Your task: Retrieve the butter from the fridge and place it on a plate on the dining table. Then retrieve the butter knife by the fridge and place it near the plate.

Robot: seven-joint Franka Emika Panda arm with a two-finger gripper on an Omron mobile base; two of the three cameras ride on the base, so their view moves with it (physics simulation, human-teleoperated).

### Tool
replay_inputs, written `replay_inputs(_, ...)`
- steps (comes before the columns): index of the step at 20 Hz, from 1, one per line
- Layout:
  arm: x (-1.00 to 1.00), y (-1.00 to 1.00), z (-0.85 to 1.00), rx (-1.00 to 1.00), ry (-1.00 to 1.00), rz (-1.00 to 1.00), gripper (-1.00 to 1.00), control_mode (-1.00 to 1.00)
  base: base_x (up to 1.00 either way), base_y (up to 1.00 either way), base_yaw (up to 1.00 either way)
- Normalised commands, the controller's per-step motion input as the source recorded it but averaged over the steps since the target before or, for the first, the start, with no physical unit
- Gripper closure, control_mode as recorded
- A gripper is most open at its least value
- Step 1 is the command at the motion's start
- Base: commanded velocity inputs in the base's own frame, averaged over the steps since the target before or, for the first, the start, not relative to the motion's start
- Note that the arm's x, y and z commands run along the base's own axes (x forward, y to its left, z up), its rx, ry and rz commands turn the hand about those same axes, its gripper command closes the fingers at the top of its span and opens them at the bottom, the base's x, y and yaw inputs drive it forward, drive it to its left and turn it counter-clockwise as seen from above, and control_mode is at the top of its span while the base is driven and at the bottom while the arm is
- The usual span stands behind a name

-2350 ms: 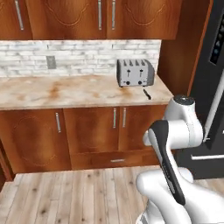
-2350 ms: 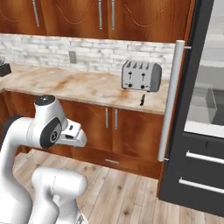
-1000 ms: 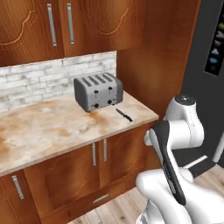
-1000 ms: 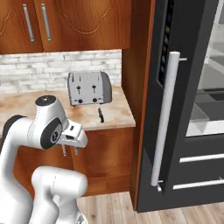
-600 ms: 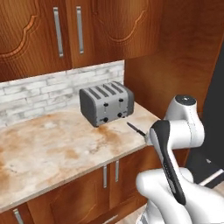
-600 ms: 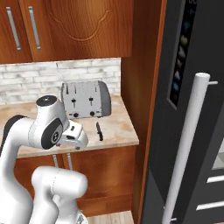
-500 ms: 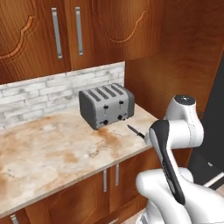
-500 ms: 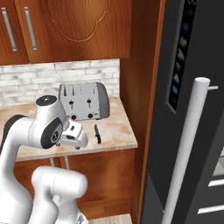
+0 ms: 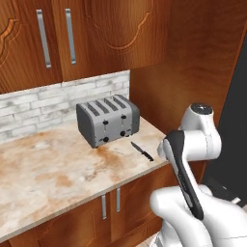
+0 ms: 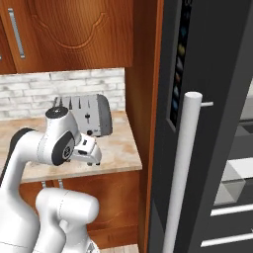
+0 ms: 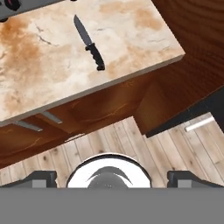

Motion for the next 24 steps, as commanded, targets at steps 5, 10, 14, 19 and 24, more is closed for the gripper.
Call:
replay_inputs(5, 0.58, 0.04, -0.09, 0.05, 0.01, 0.03, -1.00, -1.00, 0.00, 0.00, 0.00)
replay_inputs(10, 0.57, 0.01, -0.41, -0.05, 0.00, 0.01, -1.00, -1.00, 0.00, 0.00, 0.00)
replay_inputs(14, 0.41, -0.02, -0.52, -0.12, 0.00, 0.03, -1.00, -1.00, 0.00, 0.00, 0.00)
replay_inputs(19, 0.30, 0.04, -0.16, 0.02, -0.01, 0.10, -1.00, -1.00, 0.00, 0.00, 0.00)
replay_inputs(24, 0.70, 0.17, -0.12, -0.01, 0.00, 0.07, -1.00, -1.00, 0.00, 0.00, 0.00)
